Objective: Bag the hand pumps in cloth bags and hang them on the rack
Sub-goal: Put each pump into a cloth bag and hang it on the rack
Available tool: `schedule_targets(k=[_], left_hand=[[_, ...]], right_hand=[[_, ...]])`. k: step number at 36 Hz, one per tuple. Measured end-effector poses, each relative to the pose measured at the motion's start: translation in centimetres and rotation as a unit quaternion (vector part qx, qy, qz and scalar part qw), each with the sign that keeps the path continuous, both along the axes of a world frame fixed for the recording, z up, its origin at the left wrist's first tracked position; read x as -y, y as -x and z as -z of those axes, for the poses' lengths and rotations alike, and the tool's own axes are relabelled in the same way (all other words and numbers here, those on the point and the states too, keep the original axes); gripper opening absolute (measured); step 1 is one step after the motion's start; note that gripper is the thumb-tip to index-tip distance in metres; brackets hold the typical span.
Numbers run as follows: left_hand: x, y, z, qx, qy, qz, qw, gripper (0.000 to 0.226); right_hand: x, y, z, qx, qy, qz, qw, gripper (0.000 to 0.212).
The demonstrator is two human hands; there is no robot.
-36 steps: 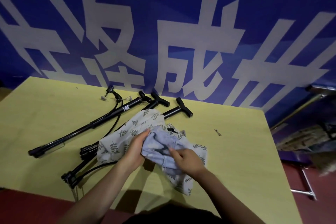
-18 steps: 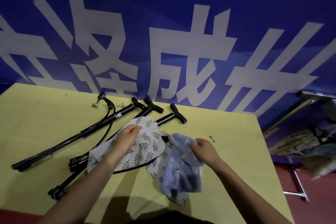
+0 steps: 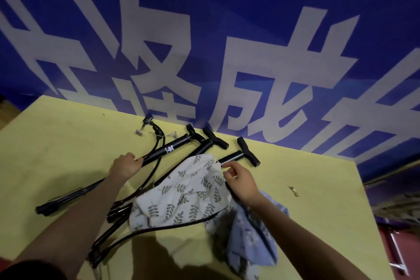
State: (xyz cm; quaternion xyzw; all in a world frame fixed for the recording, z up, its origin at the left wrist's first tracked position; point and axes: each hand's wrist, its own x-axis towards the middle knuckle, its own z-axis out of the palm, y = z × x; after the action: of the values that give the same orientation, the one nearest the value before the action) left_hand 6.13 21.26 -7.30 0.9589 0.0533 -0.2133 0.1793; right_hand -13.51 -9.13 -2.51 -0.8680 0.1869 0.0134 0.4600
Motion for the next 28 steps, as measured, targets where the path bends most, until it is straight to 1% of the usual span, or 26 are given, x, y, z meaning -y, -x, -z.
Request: schedule_targets(k=[3,5,9,12,14,17,20,22,24,28], left_hand=[[-0.5,-1.3,1.7,-0.046,-0.029,0.059,0.997,0.053],[-0.5,-2.0,2.4,-0.06,-0.038,0.088,0.994,0.05],[-0.5,-2.4,3.1,-0.045,-0.069,0.155,0.984,0.054],[-0.4,-1.8,3.3,-0.063,-0.03,0.202,0.977,0.052],[-0.1,-1.2,3.2,-0.047,0.001,0.217,0.975,0.048],[-0.2,-0.4,2.5,-0.003,0.043,0.214,0.976,0.041],[-0.3,0.0,1.0,0.005,0.093,0.203,0.975,0.035],[0.2,0.4,-0.7,-0.005,0.113,0.212,0.971,0.035],[1.2,0.9,-2.8,-0.014,0.133,0.231,0.964,0.037],[3.9,3.5,-8.4,0.013,0.18,0.27,0.946,0.03]], right_hand=[[-0.6,-2.1,0.6,-0.021,-0.029,-0.013,0.999,0.017],[-1.0,-3.5,1.0,-0.035,-0.043,-0.018,0.998,0.017],[-1.5,-5.8,1.8,-0.056,-0.049,-0.025,0.997,0.015],[-1.9,-6.7,2.1,-0.076,-0.079,-0.014,0.994,0.019],[-2.1,-6.6,2.0,-0.082,-0.098,-0.001,0.992,0.02],[-2.3,-6.5,1.9,-0.083,-0.121,0.022,0.989,0.018],[-2.3,-6.3,1.4,-0.078,-0.139,0.031,0.987,0.018],[-2.4,-6.1,0.4,-0.078,-0.163,0.043,0.983,0.02],[-2.5,-6.0,-1.0,-0.072,-0.209,0.062,0.973,0.024],[-2.7,-5.4,-4.2,-0.015,-0.319,0.096,0.943,0.032]])
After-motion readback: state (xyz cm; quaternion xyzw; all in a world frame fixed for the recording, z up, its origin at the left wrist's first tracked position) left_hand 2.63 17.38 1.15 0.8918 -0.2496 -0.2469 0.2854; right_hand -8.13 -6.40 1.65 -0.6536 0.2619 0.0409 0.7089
